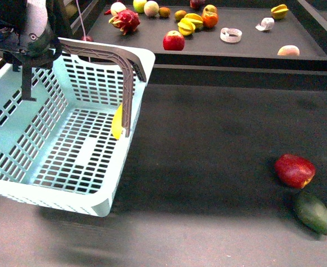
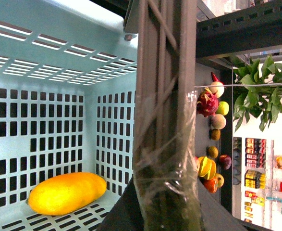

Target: Pick mango with right arm and hold basket with left

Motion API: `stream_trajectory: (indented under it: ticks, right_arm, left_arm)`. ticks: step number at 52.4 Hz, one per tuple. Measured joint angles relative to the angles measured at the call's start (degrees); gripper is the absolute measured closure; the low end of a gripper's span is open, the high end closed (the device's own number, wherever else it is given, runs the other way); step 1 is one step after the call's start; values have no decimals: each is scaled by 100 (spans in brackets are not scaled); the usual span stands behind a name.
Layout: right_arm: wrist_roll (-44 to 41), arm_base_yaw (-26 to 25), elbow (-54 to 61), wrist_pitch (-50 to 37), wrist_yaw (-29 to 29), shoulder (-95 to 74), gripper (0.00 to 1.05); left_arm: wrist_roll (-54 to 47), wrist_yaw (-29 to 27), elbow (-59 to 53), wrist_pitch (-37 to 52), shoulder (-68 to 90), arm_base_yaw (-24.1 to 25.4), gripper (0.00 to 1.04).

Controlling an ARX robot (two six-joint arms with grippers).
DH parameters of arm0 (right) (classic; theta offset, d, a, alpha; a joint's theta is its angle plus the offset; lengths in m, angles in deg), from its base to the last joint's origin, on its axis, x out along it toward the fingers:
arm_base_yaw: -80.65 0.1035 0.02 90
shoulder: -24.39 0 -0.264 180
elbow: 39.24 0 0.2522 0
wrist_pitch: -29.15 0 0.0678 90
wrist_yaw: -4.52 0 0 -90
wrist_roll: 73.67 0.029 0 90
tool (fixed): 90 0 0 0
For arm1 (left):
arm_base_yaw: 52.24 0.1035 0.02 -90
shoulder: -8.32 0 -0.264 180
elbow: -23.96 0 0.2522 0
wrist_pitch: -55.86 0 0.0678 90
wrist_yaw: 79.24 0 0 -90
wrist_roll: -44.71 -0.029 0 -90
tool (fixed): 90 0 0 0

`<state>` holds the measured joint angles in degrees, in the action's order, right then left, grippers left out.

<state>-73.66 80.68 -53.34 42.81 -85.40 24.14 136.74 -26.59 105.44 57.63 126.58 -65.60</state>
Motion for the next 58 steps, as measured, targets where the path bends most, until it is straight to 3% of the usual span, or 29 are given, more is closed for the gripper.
stream_trajectory:
  ticks: [14, 32, 43, 54, 58]
  right_arm:
    - [0, 0, 0, 0, 0, 0, 8]
    - [0, 0, 0, 0, 0, 0, 8]
    - [2, 0, 0, 0, -2, 0, 8]
    - [2, 0, 0, 0, 0, 0, 8]
    - [0, 0, 0, 0, -2, 0, 8]
  left_arm:
    - [361, 153, 122, -160, 341, 160, 98]
    - [555, 192, 173, -476, 299, 122, 43]
    - [267, -24, -444, -739, -743, 0, 7]
    - [-387, -481, -1576, -763, -2168, -42, 8]
    - [-1091, -907, -2227, -306, -2889, -48, 8]
